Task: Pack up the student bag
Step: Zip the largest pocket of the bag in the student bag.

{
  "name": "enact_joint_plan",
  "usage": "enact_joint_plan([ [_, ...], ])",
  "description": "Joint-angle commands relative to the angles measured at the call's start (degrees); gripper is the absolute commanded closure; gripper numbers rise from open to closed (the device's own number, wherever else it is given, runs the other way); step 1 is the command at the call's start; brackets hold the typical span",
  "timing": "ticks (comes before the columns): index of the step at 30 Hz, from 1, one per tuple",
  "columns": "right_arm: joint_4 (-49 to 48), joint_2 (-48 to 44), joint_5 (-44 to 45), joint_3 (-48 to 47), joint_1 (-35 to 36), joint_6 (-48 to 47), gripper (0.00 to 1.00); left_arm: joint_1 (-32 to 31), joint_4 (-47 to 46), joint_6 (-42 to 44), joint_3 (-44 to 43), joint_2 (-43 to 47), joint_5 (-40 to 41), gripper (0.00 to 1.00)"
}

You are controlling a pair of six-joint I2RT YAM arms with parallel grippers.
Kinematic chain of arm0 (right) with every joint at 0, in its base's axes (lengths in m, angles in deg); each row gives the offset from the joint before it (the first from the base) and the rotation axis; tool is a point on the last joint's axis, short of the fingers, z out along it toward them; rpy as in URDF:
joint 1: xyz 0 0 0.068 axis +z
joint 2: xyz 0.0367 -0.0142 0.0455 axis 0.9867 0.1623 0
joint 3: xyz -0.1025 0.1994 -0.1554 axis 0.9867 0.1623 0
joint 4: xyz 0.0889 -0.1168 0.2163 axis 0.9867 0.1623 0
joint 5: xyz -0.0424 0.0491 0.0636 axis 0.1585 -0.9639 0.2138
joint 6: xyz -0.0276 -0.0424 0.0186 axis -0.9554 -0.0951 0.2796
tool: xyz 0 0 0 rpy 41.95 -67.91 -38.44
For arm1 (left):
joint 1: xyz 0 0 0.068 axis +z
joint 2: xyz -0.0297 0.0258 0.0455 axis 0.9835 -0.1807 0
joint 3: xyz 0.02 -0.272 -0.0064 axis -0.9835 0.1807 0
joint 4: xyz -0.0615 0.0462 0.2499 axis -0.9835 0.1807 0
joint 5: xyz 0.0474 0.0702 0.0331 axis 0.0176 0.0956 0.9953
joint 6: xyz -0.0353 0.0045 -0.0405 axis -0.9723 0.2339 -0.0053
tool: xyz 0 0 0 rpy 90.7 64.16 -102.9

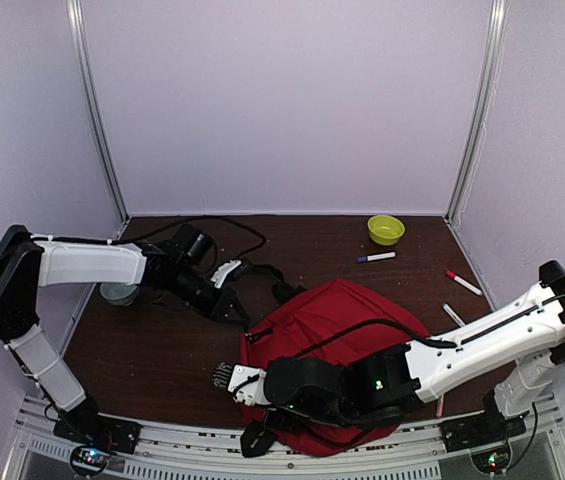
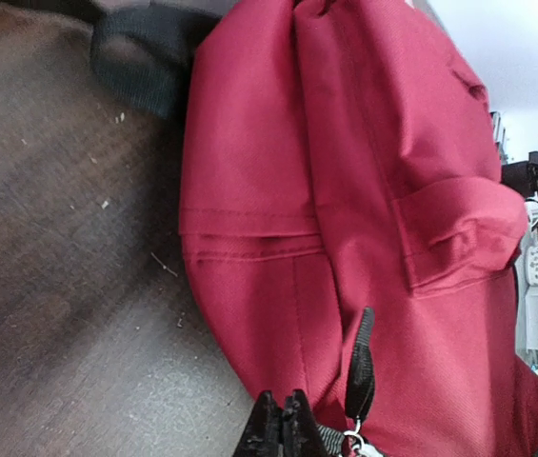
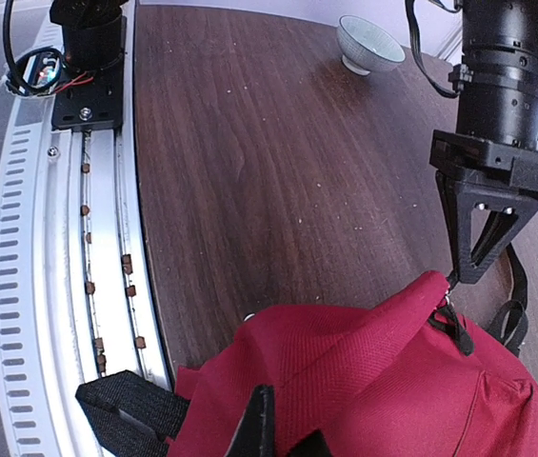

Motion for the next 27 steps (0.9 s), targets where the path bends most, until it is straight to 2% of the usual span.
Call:
enact_joint_plan([
  [1, -6.9, -1.6, -6.7, -4.7, 7.1, 1.2, 0.98, 4.3, -13.7, 2.8, 2.9, 6.5, 16.8, 1.0],
  [4, -7.0, -2.0, -6.9, -3.6, 6.0, 3.6, 0.83, 4.2, -12.4, 3.4, 4.8, 10.0, 16.8, 1.0],
  [7, -6.6, -3.1, -7.7, -2.3, 4.7, 5.6, 0.51, 4.1, -11.9, 3.2, 6.8, 12.6, 16.6, 1.0],
  [9, -6.4, -4.5, -8.1, -1.1, 3.9, 6.3, 0.41, 3.9, -11.8, 2.8, 8.0, 14.2, 16.9, 0.93],
  [12, -5.8, -7.5, -8.7, 1.6, 2.7, 6.9, 0.29, 3.1, -10.6, 2.3, 9.0, 17.5, 18.6, 0.76],
  [14, -4.4, -9.7, -8.7, 3.0, 2.1, 6.9, 0.24, 2.3, -9.6, 2.2, 9.5, 19.6, 20.3, 0.59],
  [18, -1.3, -14.3, -8.0, 5.6, 0.5, 7.3, 0.19, 0.9, -5.8, 1.9, 9.6, 23.6, 24.4, 0.39],
  [20, -0.3, -16.8, -7.9, 7.3, -0.9, 8.0, 0.18, -0.1, -3.9, 1.3, 10.3, 25.9, 26.5, 0.25],
  [21, -0.1, -18.1, -8.0, 8.4, -1.9, 8.5, 0.18, -0.7, -3.0, 0.7, 10.7, 27.2, 27.6, 0.21],
  [27, -1.1, -26.6, -7.4, 15.2, -10.3, 12.5, 0.12, -7.4, 8.1, -6.5, 11.2, 34.9, 36.3, 0.12],
])
